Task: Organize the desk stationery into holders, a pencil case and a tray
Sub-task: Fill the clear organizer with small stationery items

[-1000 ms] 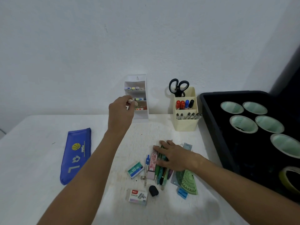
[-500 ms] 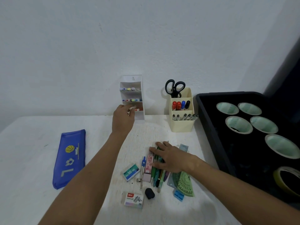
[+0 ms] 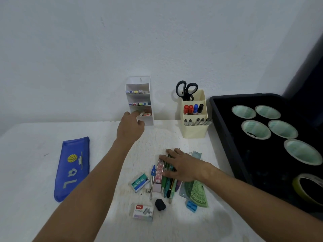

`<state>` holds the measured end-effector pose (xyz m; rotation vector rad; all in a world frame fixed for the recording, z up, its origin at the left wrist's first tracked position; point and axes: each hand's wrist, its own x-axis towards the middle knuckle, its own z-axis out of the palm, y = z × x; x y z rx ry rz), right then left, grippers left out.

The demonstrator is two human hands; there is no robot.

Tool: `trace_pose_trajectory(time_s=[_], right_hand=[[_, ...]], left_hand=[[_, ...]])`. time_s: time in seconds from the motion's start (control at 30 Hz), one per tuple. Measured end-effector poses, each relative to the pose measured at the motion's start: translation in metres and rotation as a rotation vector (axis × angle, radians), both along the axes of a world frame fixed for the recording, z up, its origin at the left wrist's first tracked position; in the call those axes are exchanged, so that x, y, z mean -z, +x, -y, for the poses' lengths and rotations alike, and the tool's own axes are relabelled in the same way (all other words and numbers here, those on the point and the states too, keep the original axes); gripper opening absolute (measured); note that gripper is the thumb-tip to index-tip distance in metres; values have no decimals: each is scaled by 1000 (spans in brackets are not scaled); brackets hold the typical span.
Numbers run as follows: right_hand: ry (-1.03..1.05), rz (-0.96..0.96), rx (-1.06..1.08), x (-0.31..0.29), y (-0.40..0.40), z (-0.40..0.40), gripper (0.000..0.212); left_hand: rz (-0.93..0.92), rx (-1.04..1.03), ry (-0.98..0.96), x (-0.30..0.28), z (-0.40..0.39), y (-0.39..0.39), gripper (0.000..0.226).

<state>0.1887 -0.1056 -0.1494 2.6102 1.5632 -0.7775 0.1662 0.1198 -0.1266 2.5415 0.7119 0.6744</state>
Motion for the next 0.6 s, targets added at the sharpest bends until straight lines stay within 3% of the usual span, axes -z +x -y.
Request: trace_pose_trajectory(time_s=[0.27,0.47,0.6], right_hand=[[-2,20,-2,2,-1,-1,71],[0,19,-5,1,-2,0,71],[-3,15,-2,1,-2,1,71]], left_hand=[[-5,59,73,-3,-2,-5,35],[27,-36,101,-9,-4,3,28],[123,-103,9,-13,2,2,27]])
